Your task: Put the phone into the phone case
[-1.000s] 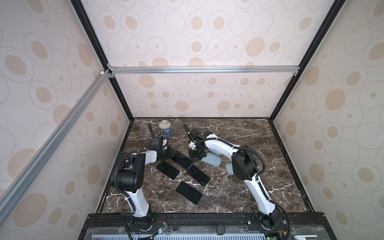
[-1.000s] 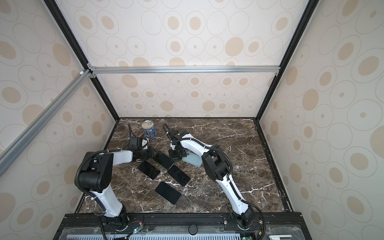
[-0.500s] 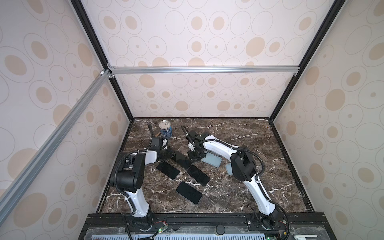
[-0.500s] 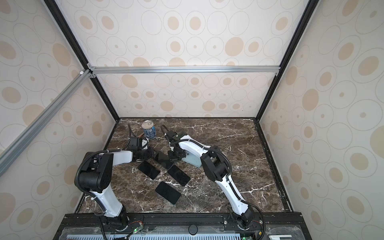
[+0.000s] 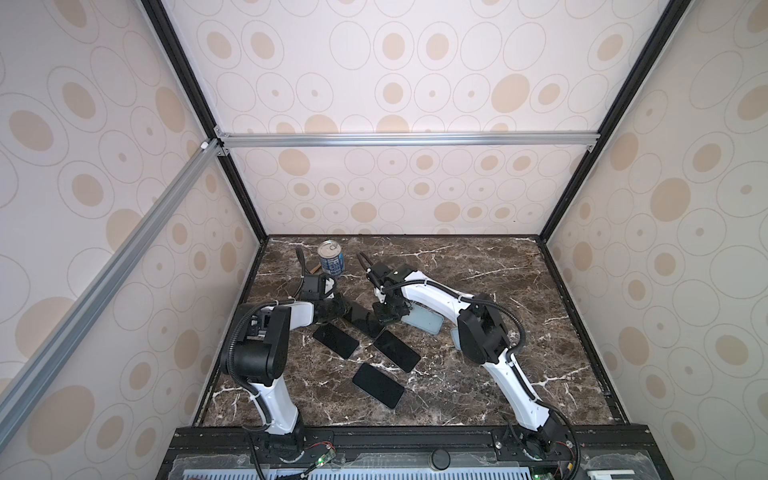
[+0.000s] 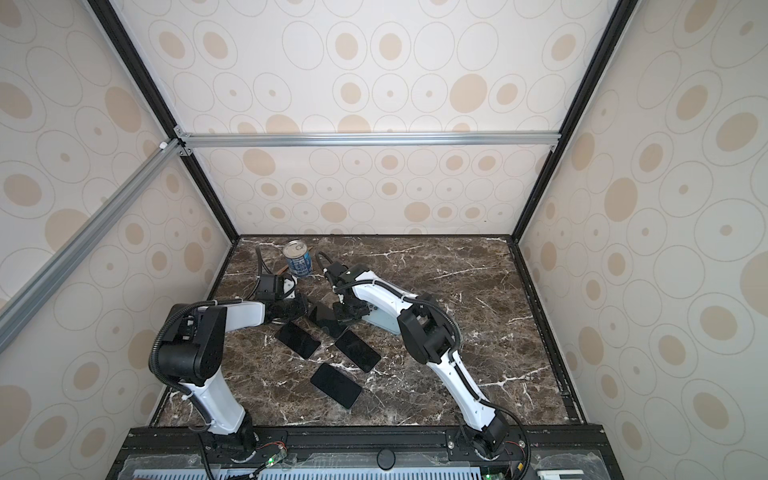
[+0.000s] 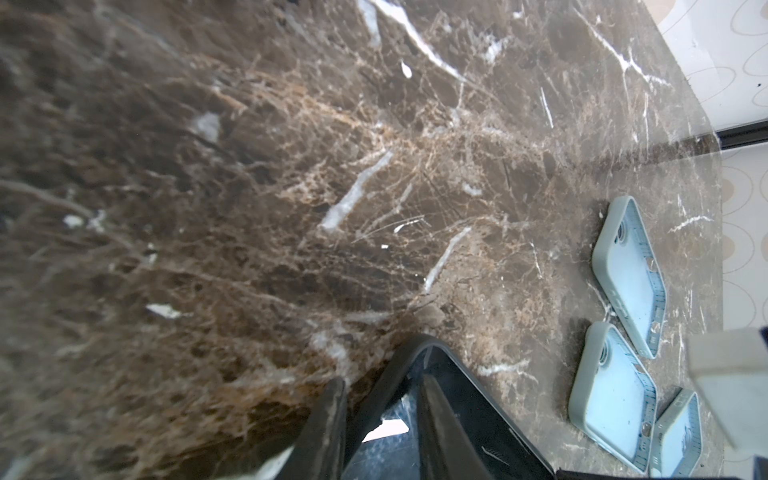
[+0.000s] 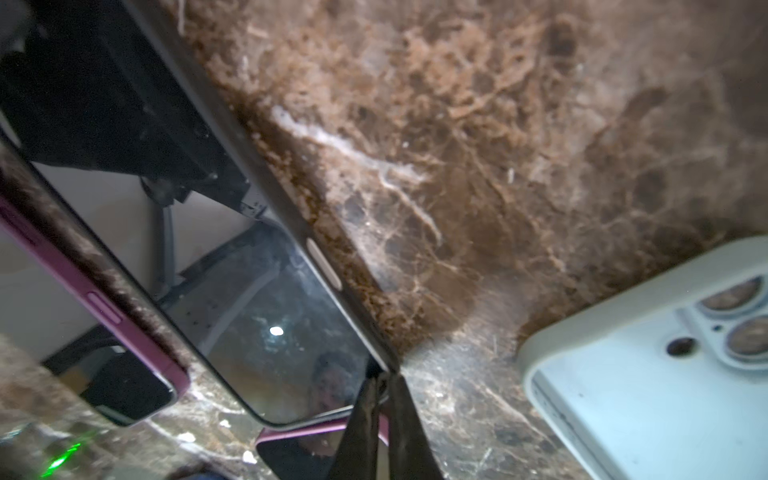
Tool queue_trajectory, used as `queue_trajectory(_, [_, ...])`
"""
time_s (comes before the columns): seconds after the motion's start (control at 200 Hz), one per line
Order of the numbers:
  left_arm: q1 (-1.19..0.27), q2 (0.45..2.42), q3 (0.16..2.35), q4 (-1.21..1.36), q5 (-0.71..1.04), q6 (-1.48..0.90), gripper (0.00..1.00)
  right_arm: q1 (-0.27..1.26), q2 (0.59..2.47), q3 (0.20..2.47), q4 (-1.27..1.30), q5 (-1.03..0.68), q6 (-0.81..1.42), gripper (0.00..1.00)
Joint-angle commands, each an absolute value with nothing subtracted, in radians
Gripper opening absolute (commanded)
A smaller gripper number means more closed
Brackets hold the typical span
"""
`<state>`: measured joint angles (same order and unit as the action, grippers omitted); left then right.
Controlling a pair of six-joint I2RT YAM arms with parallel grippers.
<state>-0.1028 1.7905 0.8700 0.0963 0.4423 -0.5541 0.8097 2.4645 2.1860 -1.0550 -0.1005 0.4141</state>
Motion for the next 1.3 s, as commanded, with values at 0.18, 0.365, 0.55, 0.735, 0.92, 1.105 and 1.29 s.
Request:
queue_trajectory(0.18, [-0.109, 1.751, 0.856, 0.007, 0.407, -0.549, 0.30, 0.853, 2.675, 2.219, -1.137, 0.063, 0.372, 0.11])
queue_trajectory(0.365, [-0.108, 1.731, 0.858, 0.002, 0.391, -0.545, 0.30, 0.863, 2.700, 2.221, -1.134, 0.106, 0.386, 0.11])
queue_trajectory(0.55, [-0.107, 1.680, 0.860, -0.002, 0.362, -0.533, 0.30, 0.867, 2.641, 2.281, -1.150, 0.099, 0.357, 0.15])
queue_trajectory(0.735, [-0.099, 1.585, 0.881, -0.015, 0.314, -0.507, 0.31, 0.867, 2.430, 2.221, -0.985, 0.026, 0.298, 0.39])
queue_trajectory(0.92, [-0.075, 1.463, 0.881, -0.027, 0.261, -0.475, 0.33, 0.869, 2.400, 2.253, -0.934, -0.076, 0.232, 0.58])
queue_trajectory(1.105, [-0.042, 1.383, 0.872, -0.024, 0.229, -0.454, 0.36, 0.880, 2.503, 2.367, -1.016, -0.084, 0.203, 0.67])
queue_trajectory(1.29, [-0.028, 1.381, 0.870, -0.016, 0.256, -0.465, 0.36, 0.902, 2.534, 2.371, -1.008, -0.081, 0.190, 0.79])
